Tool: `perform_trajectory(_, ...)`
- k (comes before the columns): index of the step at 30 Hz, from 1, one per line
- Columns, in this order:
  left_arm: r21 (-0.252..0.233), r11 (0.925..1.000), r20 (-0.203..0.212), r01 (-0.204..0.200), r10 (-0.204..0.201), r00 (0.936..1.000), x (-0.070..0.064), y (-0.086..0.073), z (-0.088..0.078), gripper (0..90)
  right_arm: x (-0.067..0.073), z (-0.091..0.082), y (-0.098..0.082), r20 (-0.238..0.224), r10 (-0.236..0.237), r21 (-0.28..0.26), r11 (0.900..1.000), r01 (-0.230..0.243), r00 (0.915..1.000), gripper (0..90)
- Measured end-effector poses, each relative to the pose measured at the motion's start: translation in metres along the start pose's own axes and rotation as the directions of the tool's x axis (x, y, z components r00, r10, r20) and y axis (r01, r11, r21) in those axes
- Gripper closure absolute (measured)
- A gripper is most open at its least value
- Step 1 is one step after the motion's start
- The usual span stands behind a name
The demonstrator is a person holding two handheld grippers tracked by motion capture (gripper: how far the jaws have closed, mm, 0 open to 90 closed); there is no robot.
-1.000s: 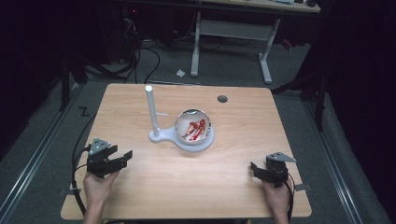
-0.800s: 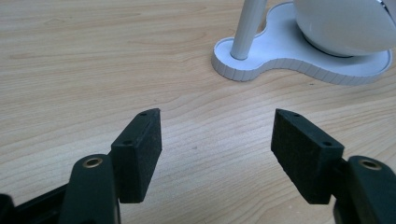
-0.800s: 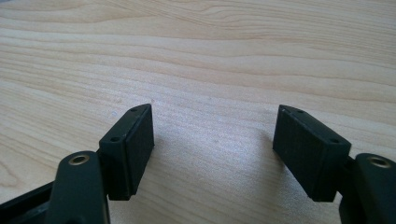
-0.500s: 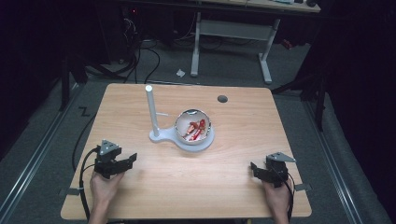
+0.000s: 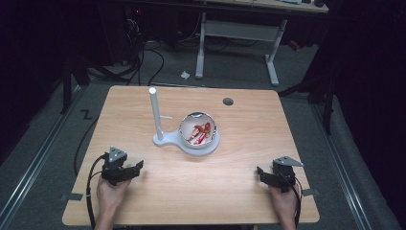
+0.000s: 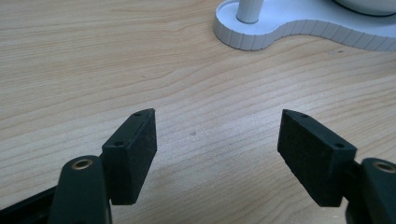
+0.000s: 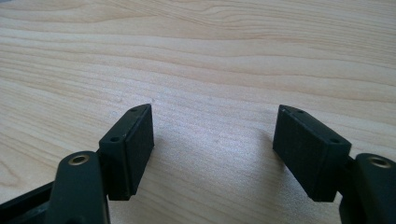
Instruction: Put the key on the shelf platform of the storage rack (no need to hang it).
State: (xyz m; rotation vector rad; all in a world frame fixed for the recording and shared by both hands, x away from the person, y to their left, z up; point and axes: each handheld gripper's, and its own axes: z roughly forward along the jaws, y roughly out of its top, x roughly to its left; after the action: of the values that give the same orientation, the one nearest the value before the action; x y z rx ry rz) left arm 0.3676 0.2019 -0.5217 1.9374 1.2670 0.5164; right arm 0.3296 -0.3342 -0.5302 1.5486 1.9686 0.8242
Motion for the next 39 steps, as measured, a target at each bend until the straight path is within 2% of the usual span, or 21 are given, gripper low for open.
perform_trajectory(11, 0.020, 0.9988, -0.026, -0.045, 0.046, 0.9986, -0.007, -0.003, 0.015, 27.6, 0.000, 0.000, 0.000, -0.001, 0.000, 0.000, 1.000, 0.000, 1.0000, 29.3)
perform_trajectory(19, 0.011, 0.9989, -0.057, -0.045, 0.045, 0.9973, -0.007, -0.002, 0.020, 27.4, 0.000, 0.000, 0.000, -0.001, 0.000, 0.001, 1.000, 0.000, 1.0000, 29.3)
perform_trajectory(24, 0.034, 0.9967, -0.077, -0.074, 0.077, 0.9941, -0.012, -0.002, 0.021, 27.3, 0.000, 0.000, 0.000, -0.001, 0.000, 0.001, 1.000, 0.000, 1.0000, 29.3)
perform_trajectory(29, 0.045, 0.9985, -0.045, -0.032, 0.034, 0.9984, -0.007, -0.001, 0.022, 26.2, 0.000, 0.000, 0.000, -0.001, -0.002, 0.000, 1.000, 0.002, 1.0000, 29.3)
perform_trajectory(39, 0.046, 0.9982, -0.033, -0.038, 0.039, 0.9987, -0.006, -0.002, 0.022, 25.2, 0.000, 0.000, 0.000, 0.000, -0.003, 0.000, 1.000, 0.003, 1.0000, 29.3)
